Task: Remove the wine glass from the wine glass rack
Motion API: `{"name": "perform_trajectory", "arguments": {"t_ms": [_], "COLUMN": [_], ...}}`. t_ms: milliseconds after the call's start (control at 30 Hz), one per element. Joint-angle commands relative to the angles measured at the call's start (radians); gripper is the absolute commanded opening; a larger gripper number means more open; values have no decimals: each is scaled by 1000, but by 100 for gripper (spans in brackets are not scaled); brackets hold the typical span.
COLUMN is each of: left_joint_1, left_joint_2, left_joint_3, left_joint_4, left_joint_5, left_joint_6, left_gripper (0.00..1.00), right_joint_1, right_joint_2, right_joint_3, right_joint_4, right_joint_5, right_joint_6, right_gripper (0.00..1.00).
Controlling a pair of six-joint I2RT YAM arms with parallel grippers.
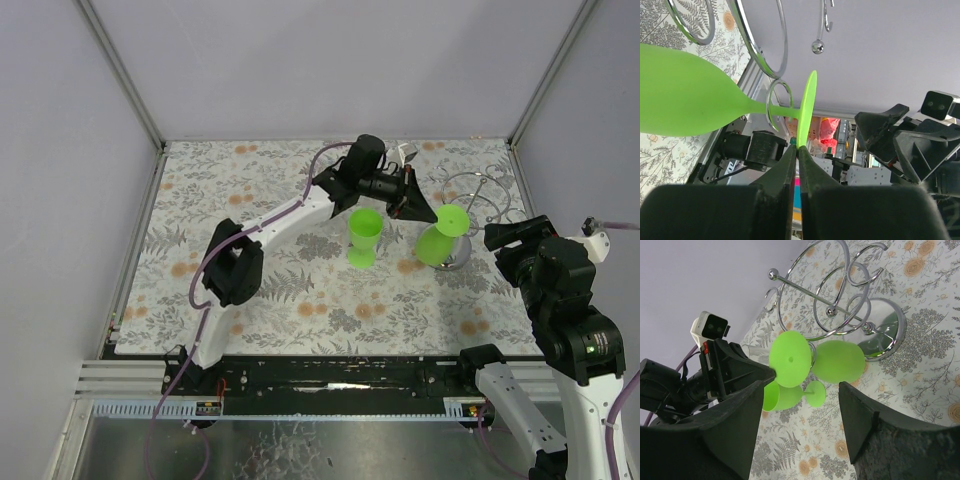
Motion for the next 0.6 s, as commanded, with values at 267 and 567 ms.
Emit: {"name": "perform_trajectory", "arguments": {"t_ms": [267, 567], "left_joint_1": [6, 4], "left_joint_2": [-93, -107], "left_joint_3": [-59, -100], "left_joint_4": [98, 126], "left_joint_5": [53, 61], "left_joint_6": [-39, -59], "left_gripper": [0, 0], "right_joint_1": [-3, -3], "right_joint_2": [-15, -13], "right_joint_3": [42, 40], "right_joint_4": [15, 16], "right_joint_5": [45, 38], "right_joint_6": [-19, -23], "right_gripper": [69, 69]}}
